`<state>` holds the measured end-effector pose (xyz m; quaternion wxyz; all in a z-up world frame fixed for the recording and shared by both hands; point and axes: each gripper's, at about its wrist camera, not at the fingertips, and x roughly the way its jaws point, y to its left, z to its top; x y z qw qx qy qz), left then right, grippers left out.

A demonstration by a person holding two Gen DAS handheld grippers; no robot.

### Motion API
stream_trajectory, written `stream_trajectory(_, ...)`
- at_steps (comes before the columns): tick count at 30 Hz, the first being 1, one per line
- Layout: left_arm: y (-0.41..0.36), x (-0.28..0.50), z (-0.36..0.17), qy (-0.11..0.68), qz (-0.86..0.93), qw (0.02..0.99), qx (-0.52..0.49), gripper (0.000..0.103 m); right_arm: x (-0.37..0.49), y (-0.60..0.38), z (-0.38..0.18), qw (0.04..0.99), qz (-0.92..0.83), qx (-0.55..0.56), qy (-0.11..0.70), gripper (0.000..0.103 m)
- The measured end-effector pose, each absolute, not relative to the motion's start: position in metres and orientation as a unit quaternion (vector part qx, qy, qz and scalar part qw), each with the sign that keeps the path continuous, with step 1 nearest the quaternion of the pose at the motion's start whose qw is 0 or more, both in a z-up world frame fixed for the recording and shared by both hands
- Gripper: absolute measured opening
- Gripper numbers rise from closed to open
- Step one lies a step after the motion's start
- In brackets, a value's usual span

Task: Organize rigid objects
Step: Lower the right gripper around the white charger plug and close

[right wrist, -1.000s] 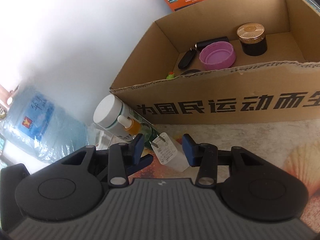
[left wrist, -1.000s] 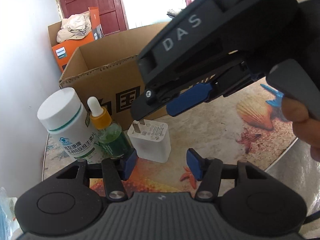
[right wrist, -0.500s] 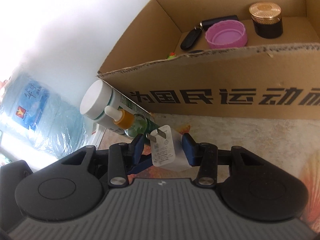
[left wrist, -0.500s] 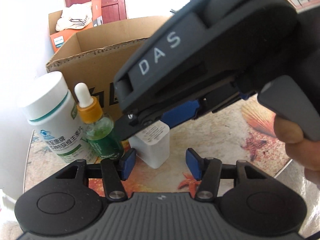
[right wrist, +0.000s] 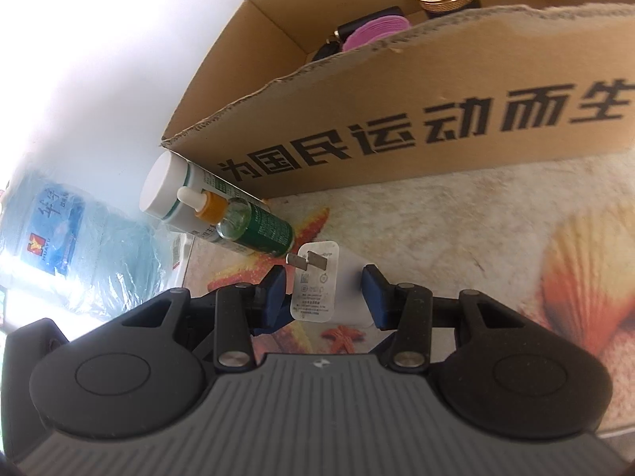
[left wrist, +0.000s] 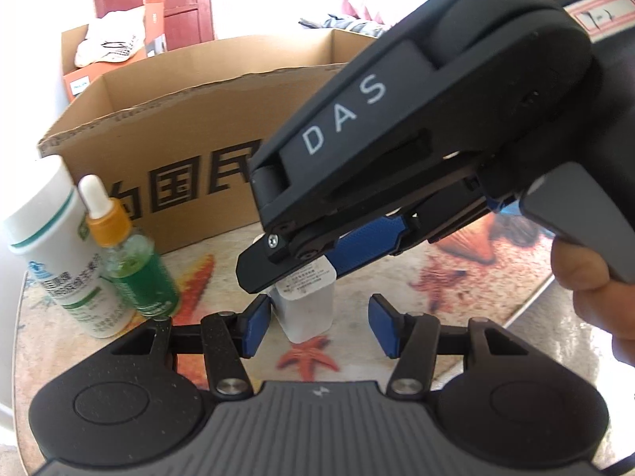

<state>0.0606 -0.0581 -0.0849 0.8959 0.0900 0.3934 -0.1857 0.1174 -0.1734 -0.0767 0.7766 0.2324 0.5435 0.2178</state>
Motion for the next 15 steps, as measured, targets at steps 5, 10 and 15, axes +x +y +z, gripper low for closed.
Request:
stream_trajectory(5, -0.068, 0.056, -0.085, 0.393, -0.198, 0.893, 0.091, 0.055, 0.106, -0.184, -0.076, 0.778, 0.204, 0.245, 0.542, 0.042)
stream_trajectory(10, -0.074, 0.051, -0.085, 0.393, -0.204, 0.892, 0.091, 0.055, 0.098, -0.193, -0.075, 0.779, 0.194, 0.253, 0.540, 0.042)
stream_trajectory(15, -0.079, 0.053, -0.091, 0.391, -0.205, 0.893, 0.091, 0.055, 0.096, -0.196, -0.075, 0.782, 0.190, 0.256, 0.536, 0.042)
